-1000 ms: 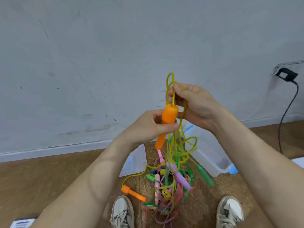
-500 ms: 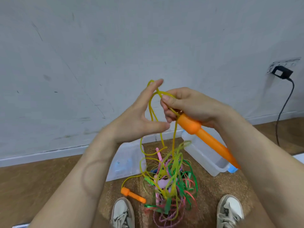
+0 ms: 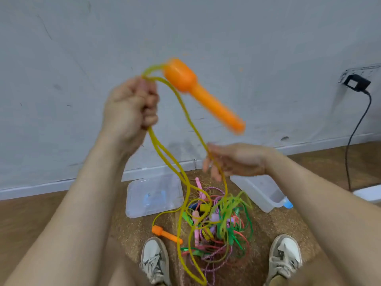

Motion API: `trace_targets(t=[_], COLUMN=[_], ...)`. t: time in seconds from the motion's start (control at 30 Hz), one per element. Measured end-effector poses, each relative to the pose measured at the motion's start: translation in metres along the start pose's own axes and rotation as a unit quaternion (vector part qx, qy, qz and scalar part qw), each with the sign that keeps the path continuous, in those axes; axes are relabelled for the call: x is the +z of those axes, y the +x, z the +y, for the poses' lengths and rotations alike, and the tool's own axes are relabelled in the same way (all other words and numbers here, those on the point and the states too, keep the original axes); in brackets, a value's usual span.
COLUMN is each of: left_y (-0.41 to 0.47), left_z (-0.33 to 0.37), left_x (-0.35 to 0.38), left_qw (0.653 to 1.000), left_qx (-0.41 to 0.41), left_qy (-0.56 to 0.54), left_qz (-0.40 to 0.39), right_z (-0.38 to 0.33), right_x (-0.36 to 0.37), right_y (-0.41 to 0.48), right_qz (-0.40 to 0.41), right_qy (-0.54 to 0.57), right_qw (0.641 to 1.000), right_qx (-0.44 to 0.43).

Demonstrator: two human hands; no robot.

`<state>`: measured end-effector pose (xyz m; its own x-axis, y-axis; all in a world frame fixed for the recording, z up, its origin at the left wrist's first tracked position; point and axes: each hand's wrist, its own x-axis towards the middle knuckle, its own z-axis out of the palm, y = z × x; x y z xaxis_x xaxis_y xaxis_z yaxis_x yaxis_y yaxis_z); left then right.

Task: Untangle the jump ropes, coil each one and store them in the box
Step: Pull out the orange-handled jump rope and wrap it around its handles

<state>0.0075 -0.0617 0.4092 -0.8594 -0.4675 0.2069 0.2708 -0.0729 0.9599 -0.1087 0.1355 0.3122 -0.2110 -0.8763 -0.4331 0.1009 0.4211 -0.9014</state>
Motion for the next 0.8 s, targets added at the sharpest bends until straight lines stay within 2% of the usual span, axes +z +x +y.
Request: trace_targets(t=[0.07, 0.1, 0.13, 0.17, 0.2, 0.23, 0.27, 0.3, 0.33, 0.37, 0.4, 0.43, 0.5, 0.53, 0.6, 0.67, 0.8], left_y=[0.009, 0.012, 0.014, 0.015, 0.017, 0.017, 0.016, 0.012, 0.007, 0.001, -0.004, -0.009, -0.017, -0.020, -0.021, -0.018, -0.012], left_z=[0.004, 0.005, 0.004, 0.003, 0.001, -0.002, -0.008, -0.015, -0.021, -0.028, -0.033, -0.036, -0.042, -0.044, -0.047, -0.050, -0.051], left_x=[-0.021, -0.032, -0.042, -0.048, -0.053, -0.055, -0.054, -0.050, -0.043, -0.034, -0.023, -0.012, 0.010, 0.019, 0.030, 0.029, 0.021], left_qw=[0.989, 0.985, 0.983, 0.976, 0.952, 0.899, 0.823, 0.753, 0.717, 0.714, 0.737, 0.782, 0.878, 0.904, 0.932, 0.950, 0.963], left_qx=[0.013, 0.018, 0.025, 0.029, 0.025, -0.003, -0.053, -0.105, -0.139, -0.155, -0.160, -0.164, -0.168, -0.164, -0.137, -0.113, -0.079], left_qy=[-0.093, -0.082, -0.020, 0.097, 0.250, 0.414, 0.558, 0.649, 0.681, 0.672, 0.631, 0.558, 0.379, 0.323, 0.281, 0.258, 0.239], left_qz=[0.113, 0.152, 0.179, 0.190, 0.177, 0.146, 0.092, 0.022, -0.051, -0.119, -0.181, -0.223, -0.241, -0.226, -0.182, -0.132, -0.093], right_z=[0.030, 0.040, 0.045, 0.045, 0.040, 0.031, 0.018, 0.004, -0.013, -0.028, -0.042, -0.053, -0.071, -0.077, -0.081, -0.076, -0.054], right_x=[-0.002, -0.004, -0.007, -0.008, -0.009, -0.006, -0.002, 0.003, 0.010, 0.016, 0.021, 0.026, 0.034, 0.036, 0.035, 0.030, 0.018], right_y=[0.010, 0.014, 0.017, 0.018, 0.019, 0.019, 0.017, 0.015, 0.011, 0.007, 0.003, 0.000, -0.003, -0.004, -0.001, -0.001, -0.006], right_qz=[-0.008, 0.028, 0.083, 0.153, 0.215, 0.267, 0.306, 0.329, 0.340, 0.341, 0.331, 0.317, 0.282, 0.271, 0.266, 0.253, 0.220], right_qy=[-0.168, -0.256, -0.325, -0.367, -0.368, -0.317, -0.225, -0.116, -0.012, 0.071, 0.138, 0.186, 0.258, 0.287, 0.326, 0.331, 0.205], right_qw=[0.983, 0.963, 0.937, 0.913, 0.902, 0.910, 0.925, 0.934, 0.932, 0.922, 0.910, 0.899, 0.881, 0.872, 0.853, 0.856, 0.919], right_qx=[0.070, 0.086, 0.094, 0.088, 0.063, 0.026, -0.023, -0.075, -0.126, -0.171, -0.207, -0.237, -0.277, -0.290, -0.309, -0.307, -0.254])
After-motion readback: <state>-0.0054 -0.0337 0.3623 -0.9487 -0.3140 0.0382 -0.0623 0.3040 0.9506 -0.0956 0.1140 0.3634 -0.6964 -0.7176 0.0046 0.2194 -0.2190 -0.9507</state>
